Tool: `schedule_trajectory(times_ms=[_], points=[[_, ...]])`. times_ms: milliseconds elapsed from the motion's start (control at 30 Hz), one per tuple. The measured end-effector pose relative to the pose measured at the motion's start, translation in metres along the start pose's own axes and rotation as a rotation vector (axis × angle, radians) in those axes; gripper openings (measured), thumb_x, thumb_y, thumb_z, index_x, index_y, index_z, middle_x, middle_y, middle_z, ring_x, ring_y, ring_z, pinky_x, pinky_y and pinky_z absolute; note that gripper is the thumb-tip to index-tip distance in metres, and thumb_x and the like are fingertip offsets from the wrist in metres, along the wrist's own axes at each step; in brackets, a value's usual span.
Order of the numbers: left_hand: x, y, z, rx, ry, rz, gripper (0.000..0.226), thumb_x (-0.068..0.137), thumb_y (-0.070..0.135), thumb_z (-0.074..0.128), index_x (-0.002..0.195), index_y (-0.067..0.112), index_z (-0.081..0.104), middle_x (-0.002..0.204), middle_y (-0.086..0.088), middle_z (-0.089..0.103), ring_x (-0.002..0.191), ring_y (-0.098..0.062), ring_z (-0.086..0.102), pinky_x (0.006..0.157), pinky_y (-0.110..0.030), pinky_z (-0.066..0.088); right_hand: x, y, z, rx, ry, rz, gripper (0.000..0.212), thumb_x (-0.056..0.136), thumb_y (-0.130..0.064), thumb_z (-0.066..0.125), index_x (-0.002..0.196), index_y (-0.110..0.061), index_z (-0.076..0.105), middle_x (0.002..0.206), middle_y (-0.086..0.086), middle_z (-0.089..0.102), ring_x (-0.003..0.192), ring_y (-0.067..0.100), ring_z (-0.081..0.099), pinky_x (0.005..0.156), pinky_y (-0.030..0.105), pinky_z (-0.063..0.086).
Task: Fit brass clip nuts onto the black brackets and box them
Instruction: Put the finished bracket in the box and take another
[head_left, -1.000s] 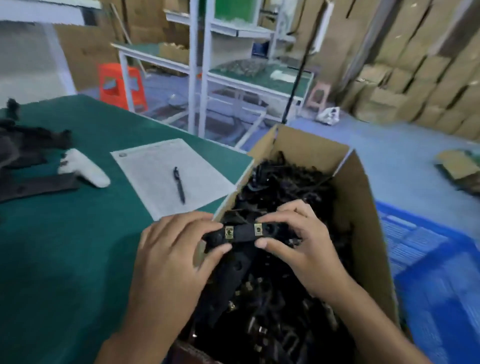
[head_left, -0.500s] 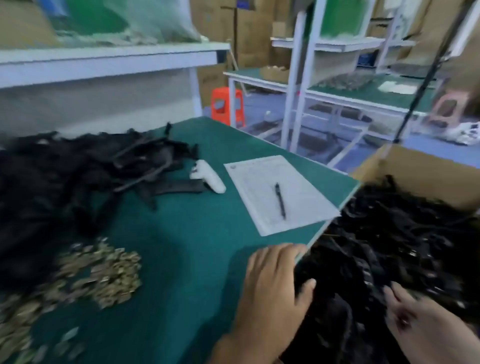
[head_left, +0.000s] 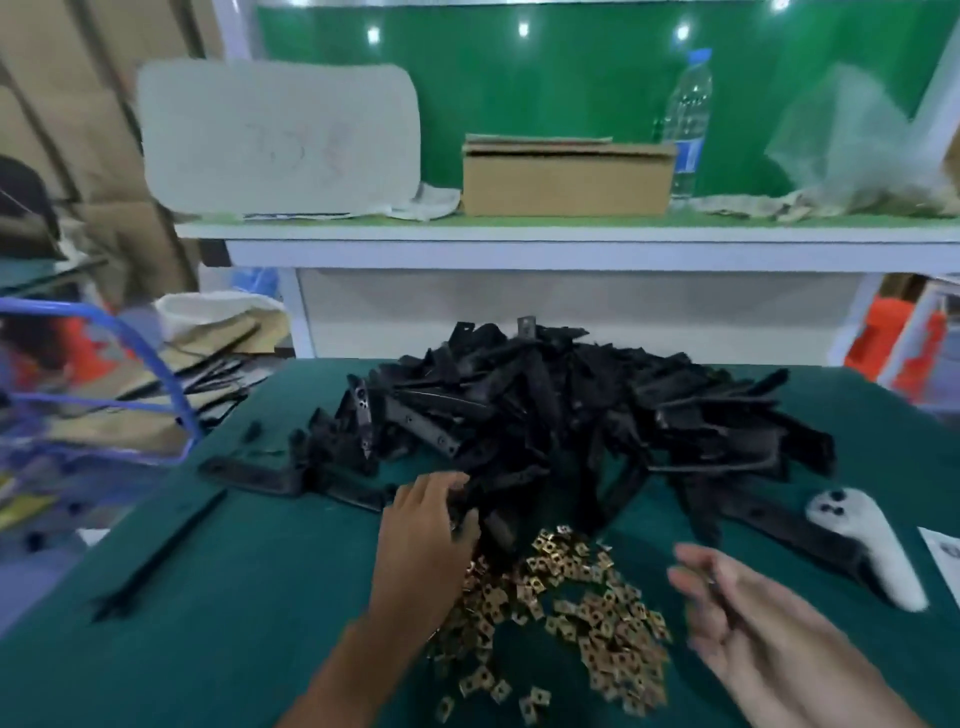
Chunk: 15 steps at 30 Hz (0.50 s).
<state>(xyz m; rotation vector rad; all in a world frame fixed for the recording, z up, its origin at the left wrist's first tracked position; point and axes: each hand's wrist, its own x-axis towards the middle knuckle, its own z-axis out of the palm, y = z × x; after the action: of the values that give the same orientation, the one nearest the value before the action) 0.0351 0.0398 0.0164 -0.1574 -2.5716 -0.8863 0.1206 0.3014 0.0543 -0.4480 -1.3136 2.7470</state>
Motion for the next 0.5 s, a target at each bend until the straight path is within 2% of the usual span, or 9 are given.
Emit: schedule_trajectory(times_ms=[33, 67, 100, 133, 200, 267, 333, 400, 500], points=[[0.008, -0.007, 0.004, 0.089, -0.016, 0.018, 0.040, 0.097, 0.037, 0.062, 0.135, 0.031, 0.053, 0.133, 0.015, 0.055, 0.127, -0.013, 0.045, 0.107, -0.032, 0.035, 0.011, -0.010, -0.001, 0.028, -0.092, 0.067, 0.033, 0.079, -0.024, 0.062, 0.095, -0.001, 0.078, 0.077, 0.010, 0.070, 0.052, 0.014, 0.054, 0.044, 0.027, 0.049], [0.014, -0.013, 0.007, 0.180, -0.062, 0.033, 0.046, 0.097, 0.039, 0.059, 0.141, 0.031, 0.049, 0.141, 0.014, 0.051, 0.133, -0.014, 0.041, 0.113, -0.034, 0.029, 0.009, -0.002, 0.022, -0.033, -0.110, 0.194, 0.033, 0.079, -0.025, 0.062, 0.095, -0.002, 0.079, 0.076, 0.008, 0.068, 0.054, 0.014, 0.052, 0.045, 0.027, 0.048], [0.020, -0.018, 0.009, 0.256, -0.109, 0.050, 0.048, 0.098, 0.040, 0.056, 0.145, 0.032, 0.046, 0.146, 0.014, 0.048, 0.138, -0.014, 0.039, 0.119, -0.036, 0.021, 0.020, 0.002, 0.031, -0.061, -0.134, 0.230, 0.032, 0.081, -0.025, 0.062, 0.097, -0.002, 0.079, 0.075, 0.007, 0.065, 0.057, 0.014, 0.051, 0.046, 0.027, 0.047], [0.024, -0.022, 0.008, 0.307, -0.140, 0.068, 0.047, 0.099, 0.039, 0.055, 0.145, 0.033, 0.046, 0.147, 0.014, 0.048, 0.139, -0.013, 0.039, 0.122, -0.037, 0.013, 0.030, 0.012, 0.039, -0.086, -0.140, 0.221, 0.031, 0.084, -0.023, 0.062, 0.100, -0.001, 0.079, 0.076, 0.006, 0.063, 0.059, 0.014, 0.051, 0.048, 0.027, 0.046], [0.028, -0.025, 0.003, 0.342, -0.139, 0.090, 0.036, 0.098, 0.032, 0.059, 0.134, 0.035, 0.057, 0.133, 0.015, 0.061, 0.130, -0.012, 0.052, 0.122, -0.039, 0.007, 0.049, 0.023, 0.049, -0.066, -0.121, 0.240, 0.028, 0.094, -0.016, 0.060, 0.108, 0.002, 0.075, 0.078, 0.008, 0.064, 0.060, 0.015, 0.053, 0.047, 0.027, 0.046], [0.029, -0.027, -0.004, 0.342, -0.079, 0.111, 0.024, 0.090, 0.025, 0.074, 0.111, 0.035, 0.070, 0.106, 0.016, 0.071, 0.106, -0.013, 0.067, 0.115, -0.039, 0.019, 0.061, 0.029, 0.047, -0.096, -0.106, 0.246, 0.026, 0.094, -0.014, 0.061, 0.109, 0.005, 0.071, 0.075, 0.011, 0.069, 0.054, 0.015, 0.058, 0.042, 0.026, 0.047], [0.028, -0.028, -0.014, 0.290, 0.075, 0.147, 0.018, 0.087, 0.026, 0.079, 0.102, 0.033, 0.073, 0.094, 0.017, 0.073, 0.088, -0.012, 0.068, 0.101, -0.037, 0.036, 0.066, 0.035, 0.042, -0.123, -0.103, 0.266, 0.031, 0.082, -0.016, 0.067, 0.105, 0.005, 0.068, 0.071, 0.013, 0.070, 0.048, 0.016, 0.056, 0.037, 0.027, 0.043], [0.024, -0.027, -0.027, 0.115, 0.222, 0.113, 0.016, 0.091, 0.034, 0.066, 0.106, 0.033, 0.074, 0.095, 0.020, 0.072, 0.085, -0.005, 0.065, 0.085, -0.031, 0.047, 0.069, 0.039, 0.036, -0.184, -0.109, 0.284, 0.038, 0.071, -0.018, 0.069, 0.102, 0.005, 0.068, 0.070, 0.014, 0.068, 0.045, 0.016, 0.052, 0.036, 0.027, 0.039], [0.009, -0.019, -0.039, -0.293, 0.385, -0.085, 0.017, 0.094, 0.043, 0.052, 0.101, 0.053, 0.065, 0.091, 0.025, 0.067, 0.083, 0.007, 0.060, 0.066, -0.014, 0.045, 0.071, 0.043, 0.028, -0.248, -0.141, 0.302, 0.033, 0.071, -0.022, 0.068, 0.095, 0.001, 0.070, 0.069, 0.012, 0.064, 0.044, 0.013, 0.044, 0.040, 0.023, 0.033]])
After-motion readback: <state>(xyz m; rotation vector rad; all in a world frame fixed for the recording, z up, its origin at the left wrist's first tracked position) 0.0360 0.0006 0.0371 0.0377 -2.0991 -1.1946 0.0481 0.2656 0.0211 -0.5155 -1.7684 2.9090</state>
